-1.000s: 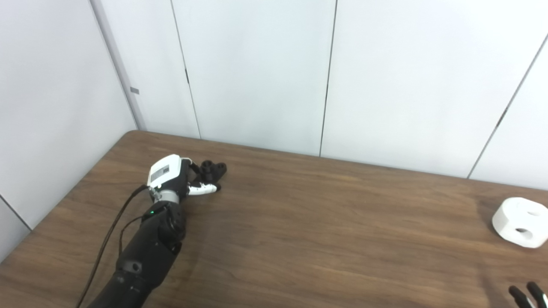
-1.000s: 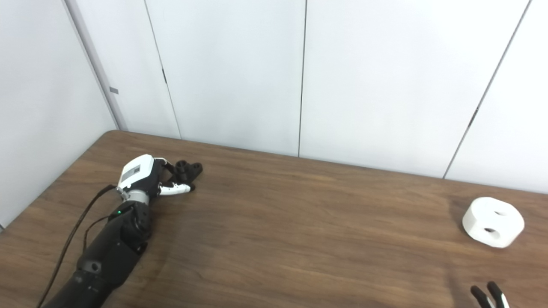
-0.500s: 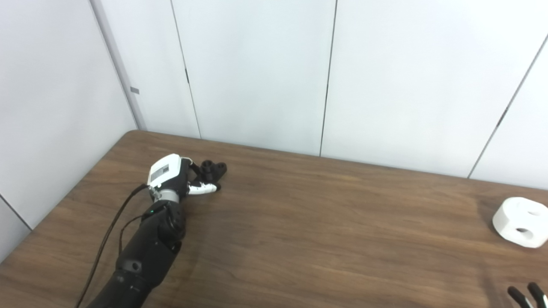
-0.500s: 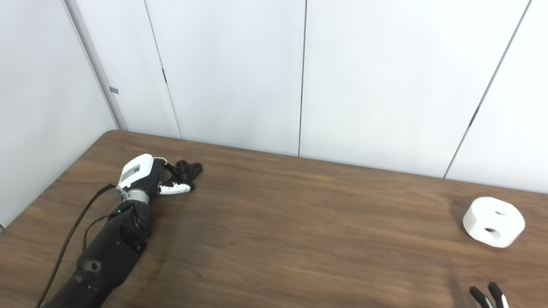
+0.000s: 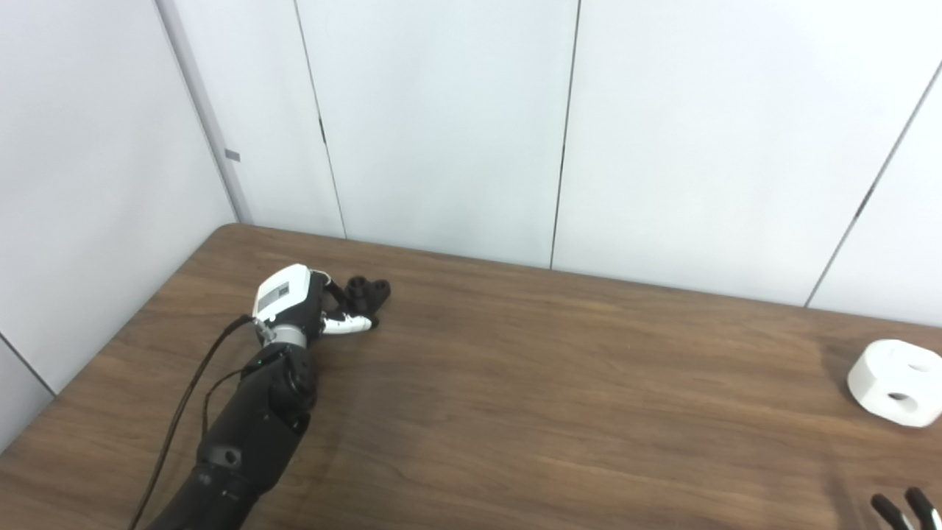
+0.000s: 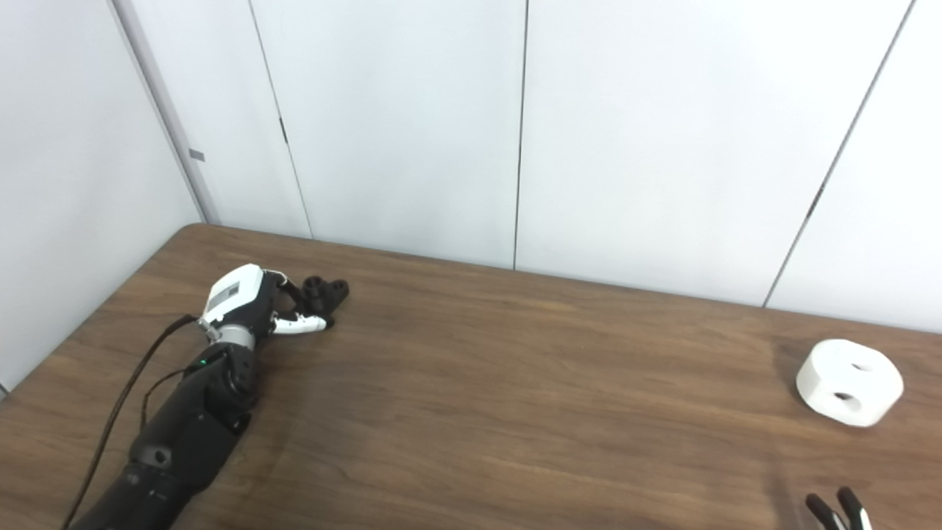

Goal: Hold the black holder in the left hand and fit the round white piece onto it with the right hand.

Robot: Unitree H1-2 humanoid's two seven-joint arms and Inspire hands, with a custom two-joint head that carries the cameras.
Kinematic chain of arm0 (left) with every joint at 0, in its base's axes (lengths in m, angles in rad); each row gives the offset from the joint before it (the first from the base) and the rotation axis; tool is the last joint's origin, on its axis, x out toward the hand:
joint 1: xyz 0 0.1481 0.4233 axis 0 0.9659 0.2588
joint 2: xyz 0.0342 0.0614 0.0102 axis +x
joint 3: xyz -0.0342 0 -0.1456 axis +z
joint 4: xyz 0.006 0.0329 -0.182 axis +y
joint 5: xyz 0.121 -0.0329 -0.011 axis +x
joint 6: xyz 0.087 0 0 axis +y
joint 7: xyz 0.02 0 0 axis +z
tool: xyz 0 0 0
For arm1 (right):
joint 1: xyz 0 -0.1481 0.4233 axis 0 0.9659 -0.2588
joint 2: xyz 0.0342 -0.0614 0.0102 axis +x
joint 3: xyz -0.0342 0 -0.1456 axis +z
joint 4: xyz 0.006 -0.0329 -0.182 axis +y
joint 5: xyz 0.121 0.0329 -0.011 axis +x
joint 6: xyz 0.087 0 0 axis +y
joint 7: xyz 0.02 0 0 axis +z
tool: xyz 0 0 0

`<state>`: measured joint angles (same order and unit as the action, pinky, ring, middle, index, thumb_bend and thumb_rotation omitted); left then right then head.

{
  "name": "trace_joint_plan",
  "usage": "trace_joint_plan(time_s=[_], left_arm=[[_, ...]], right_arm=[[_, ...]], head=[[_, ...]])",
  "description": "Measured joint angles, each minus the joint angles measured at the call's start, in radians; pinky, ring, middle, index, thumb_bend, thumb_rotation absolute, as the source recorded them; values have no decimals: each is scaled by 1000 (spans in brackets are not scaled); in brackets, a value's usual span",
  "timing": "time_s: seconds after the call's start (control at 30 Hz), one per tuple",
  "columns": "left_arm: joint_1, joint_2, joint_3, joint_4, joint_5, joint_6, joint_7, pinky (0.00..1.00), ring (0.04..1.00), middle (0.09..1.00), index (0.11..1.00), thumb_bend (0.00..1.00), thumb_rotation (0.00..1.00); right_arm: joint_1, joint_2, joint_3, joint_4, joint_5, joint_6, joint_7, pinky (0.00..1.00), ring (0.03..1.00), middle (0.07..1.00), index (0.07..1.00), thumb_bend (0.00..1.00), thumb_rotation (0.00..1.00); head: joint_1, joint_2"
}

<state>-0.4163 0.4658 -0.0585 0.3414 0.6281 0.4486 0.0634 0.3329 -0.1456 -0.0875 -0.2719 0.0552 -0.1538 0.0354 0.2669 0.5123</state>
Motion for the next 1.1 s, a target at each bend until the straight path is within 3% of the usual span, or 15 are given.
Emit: trace_joint_plan(time_s=[0.1, 0.27, 0.67, 0.83, 0.97, 1.1], left_arm=[[0, -1, 3, 1, -12, -4, 4, 936, 918, 824, 486, 522, 47], [0, -1, -4, 1, -27, -5, 5, 924, 922, 831, 486, 520, 45], [-2, 3, -20, -2, -34, -2, -1, 919, 902, 814, 485, 521, 46], [0, 10, -26, -12, -34, -4, -8, 832, 866, 788, 485, 520, 45], [26, 25, -41, -88, -33, 0, -49, 772, 855, 782, 486, 520, 45], [74, 23, -54, -201, -33, 8, -99, 790, 856, 780, 485, 520, 45]], right_arm=[[2, 0, 2, -1, 0, 0, -3, 1000, 990, 928, 1000, 664, 986], [6, 1, 3, -4, -18, -2, -10, 1000, 985, 929, 1000, 603, 963], [12, 3, 8, -8, -22, -6, -12, 1000, 983, 924, 1000, 579, 965], [12, 3, 11, -8, -23, -4, -13, 1000, 972, 927, 1000, 592, 978], [15, 3, 18, -13, -22, 2, -13, 1000, 1000, 960, 1000, 658, 991], [15, 3, 24, -14, -20, 4, -13, 1000, 1000, 966, 1000, 634, 1000]], head=[[-2, 2], [2, 3], [-3, 8], [-21, 12], [-29, 15], [-37, 18]])
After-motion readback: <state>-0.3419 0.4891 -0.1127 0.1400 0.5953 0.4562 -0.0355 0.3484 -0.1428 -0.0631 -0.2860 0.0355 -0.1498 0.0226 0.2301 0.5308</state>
